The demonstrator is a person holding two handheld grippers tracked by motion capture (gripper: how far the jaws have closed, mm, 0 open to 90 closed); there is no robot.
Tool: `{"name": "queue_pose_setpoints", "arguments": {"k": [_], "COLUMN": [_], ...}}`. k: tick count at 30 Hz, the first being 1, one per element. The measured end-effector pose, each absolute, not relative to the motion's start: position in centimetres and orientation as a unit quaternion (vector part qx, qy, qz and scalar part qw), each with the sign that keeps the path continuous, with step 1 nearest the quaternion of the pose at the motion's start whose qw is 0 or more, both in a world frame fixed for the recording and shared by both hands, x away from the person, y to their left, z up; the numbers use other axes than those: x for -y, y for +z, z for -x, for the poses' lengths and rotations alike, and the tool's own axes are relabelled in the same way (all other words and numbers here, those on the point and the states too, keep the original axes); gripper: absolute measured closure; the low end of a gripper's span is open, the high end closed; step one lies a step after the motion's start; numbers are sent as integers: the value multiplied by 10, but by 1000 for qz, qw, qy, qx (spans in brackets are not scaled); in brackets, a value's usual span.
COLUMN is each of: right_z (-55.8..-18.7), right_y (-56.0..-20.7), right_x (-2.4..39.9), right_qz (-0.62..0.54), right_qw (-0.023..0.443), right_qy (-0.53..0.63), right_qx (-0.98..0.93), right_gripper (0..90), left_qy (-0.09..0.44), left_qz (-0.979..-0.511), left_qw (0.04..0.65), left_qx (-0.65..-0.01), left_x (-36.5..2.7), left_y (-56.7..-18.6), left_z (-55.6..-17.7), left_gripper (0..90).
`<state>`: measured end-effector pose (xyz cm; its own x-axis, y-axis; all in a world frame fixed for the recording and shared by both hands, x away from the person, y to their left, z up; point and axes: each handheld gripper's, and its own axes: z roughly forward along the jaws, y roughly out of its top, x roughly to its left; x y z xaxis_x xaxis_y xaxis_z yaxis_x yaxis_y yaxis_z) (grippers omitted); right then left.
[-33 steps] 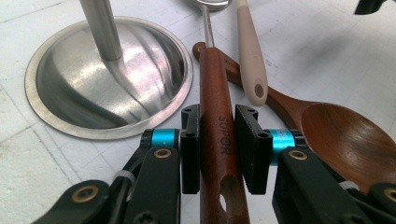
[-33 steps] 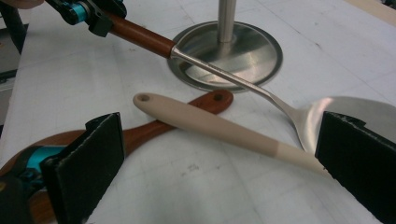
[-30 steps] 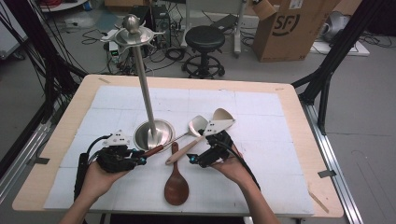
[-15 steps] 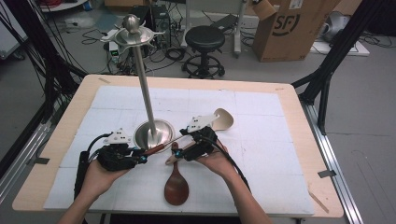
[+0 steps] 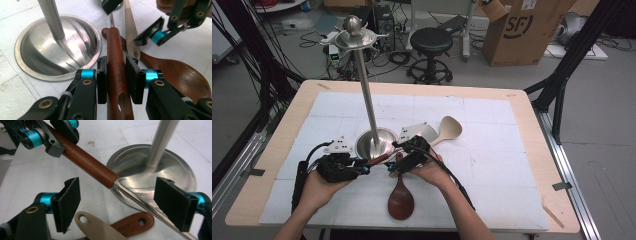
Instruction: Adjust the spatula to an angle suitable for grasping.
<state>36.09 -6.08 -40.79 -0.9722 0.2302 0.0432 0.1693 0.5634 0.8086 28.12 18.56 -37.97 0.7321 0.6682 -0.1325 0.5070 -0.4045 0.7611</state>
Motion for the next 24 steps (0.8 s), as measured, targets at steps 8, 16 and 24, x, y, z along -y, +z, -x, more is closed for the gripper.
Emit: {"name": "queue_pose_setpoints", "arguments": {"k": [8,16,24], "right_z": [-365,-367,-366], "right_y": [-413,-415,-410], "right_x": [50,44,48], "right_qz": [-106,-83,-74], "right_qw": [28,35,42], "right_qy": [442,440,441], "right_qx": [-890,-893,-894], "right_gripper": [276,416,478], "left_qy": [99,103,99], "left_qz": [-832,-829,-818], "left_qw": [418,423,442], "left_qx": [-351,-351,-354], "left_x": [-183,-181,-184], "left_y": [-377,-374,-371], "left_z": [-282,-282,-281], "left_gripper": [726,726,723]}}
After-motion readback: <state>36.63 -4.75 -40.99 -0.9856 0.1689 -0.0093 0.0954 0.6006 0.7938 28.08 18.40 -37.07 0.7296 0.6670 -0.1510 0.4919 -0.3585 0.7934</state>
